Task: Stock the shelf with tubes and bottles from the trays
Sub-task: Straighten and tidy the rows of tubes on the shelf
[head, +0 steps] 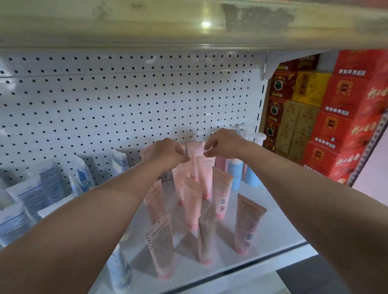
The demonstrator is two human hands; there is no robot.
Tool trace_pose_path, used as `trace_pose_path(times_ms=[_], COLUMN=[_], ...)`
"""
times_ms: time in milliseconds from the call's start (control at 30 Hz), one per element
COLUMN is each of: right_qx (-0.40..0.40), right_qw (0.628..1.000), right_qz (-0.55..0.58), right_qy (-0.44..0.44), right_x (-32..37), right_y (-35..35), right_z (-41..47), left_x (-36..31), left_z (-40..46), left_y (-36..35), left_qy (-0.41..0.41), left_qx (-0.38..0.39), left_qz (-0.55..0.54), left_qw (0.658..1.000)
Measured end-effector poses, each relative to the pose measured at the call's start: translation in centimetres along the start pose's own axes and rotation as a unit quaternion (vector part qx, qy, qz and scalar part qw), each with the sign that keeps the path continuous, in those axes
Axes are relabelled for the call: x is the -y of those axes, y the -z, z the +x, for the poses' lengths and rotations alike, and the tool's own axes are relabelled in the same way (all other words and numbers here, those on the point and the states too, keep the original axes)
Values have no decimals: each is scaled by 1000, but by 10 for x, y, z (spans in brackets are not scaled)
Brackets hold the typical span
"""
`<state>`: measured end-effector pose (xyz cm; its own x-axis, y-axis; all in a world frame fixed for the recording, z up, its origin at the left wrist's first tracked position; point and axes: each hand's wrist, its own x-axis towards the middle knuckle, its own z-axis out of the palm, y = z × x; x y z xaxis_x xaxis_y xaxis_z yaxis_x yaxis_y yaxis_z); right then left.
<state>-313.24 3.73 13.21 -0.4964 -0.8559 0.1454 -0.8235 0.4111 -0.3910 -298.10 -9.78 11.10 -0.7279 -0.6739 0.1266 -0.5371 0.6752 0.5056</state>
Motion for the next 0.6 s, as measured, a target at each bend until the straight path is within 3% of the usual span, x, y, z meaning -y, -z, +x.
trace_pose_path(times_ms=[167,600], right_qx=[-35,33], right_qw=[999,992], right_qz=[-22,-29], right_qy=[-18,-117], right_x=[7,37], right_y=[20,16], right_z=[-25,-80], left_x=[-10,-20], left_z=[-5,-64], left_y=[13,18], left_qy=[-19,-5], left_qx=[-56,-13], left_qz=[-18,41], left_qw=[998,999])
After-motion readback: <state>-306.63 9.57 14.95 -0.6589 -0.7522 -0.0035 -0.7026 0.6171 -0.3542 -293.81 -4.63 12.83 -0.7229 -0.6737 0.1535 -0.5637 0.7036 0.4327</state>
